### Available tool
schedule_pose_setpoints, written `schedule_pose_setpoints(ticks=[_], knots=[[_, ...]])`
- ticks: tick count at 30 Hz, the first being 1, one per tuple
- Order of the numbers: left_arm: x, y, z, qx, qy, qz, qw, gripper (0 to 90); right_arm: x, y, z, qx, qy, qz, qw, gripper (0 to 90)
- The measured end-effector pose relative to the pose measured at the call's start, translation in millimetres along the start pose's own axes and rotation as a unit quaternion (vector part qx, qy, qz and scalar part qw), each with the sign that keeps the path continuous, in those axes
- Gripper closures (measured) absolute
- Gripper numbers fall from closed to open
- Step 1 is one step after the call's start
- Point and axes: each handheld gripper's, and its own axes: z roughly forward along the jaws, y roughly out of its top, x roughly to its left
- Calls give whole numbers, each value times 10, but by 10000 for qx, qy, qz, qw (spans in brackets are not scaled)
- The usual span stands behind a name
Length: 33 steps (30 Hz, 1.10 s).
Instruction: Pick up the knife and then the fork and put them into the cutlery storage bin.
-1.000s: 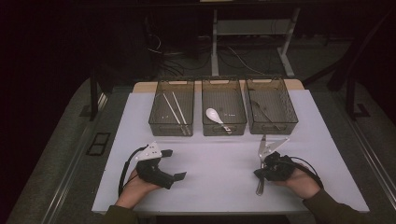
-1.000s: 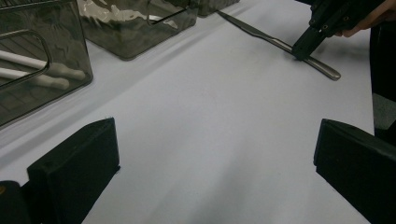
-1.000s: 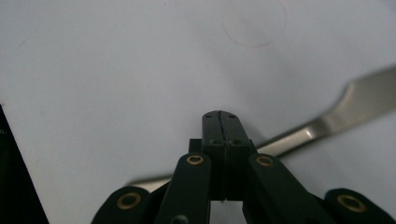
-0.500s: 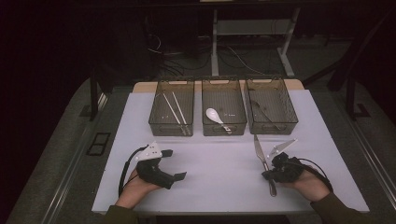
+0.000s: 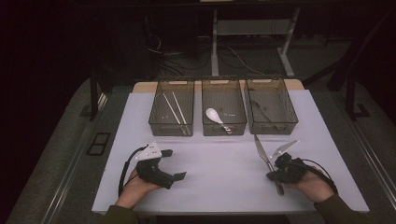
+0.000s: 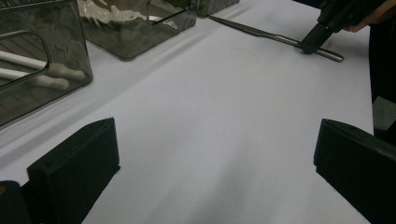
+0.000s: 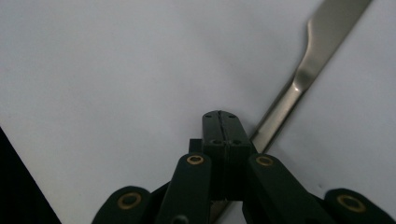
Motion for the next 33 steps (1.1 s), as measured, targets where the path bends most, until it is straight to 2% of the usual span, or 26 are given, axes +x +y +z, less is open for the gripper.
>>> schedule_pose_setpoints(ticks=[5, 13, 20, 29, 33], knots=[[-6, 2, 4, -3, 3, -12, 10000, 0, -86, -71, -47, 14, -59, 149, 9999, 897], [-6, 1, 8, -7, -4, -20, 10000, 0, -266, -181, -130, 48, -279, 425, 9987, 897], [-2, 1, 7, 4, -6, -9, 10000, 0, -408, -229, -180, 86, -452, 526, 9976, 897], [-5, -1, 15, -18, -1, -31, 10000, 0, -456, -236, -188, 66, -367, 527, 9979, 896], [-4, -1, 19, -21, 1, -41, 10000, 0, -454, -202, -231, 30, -288, 410, 9987, 895]])
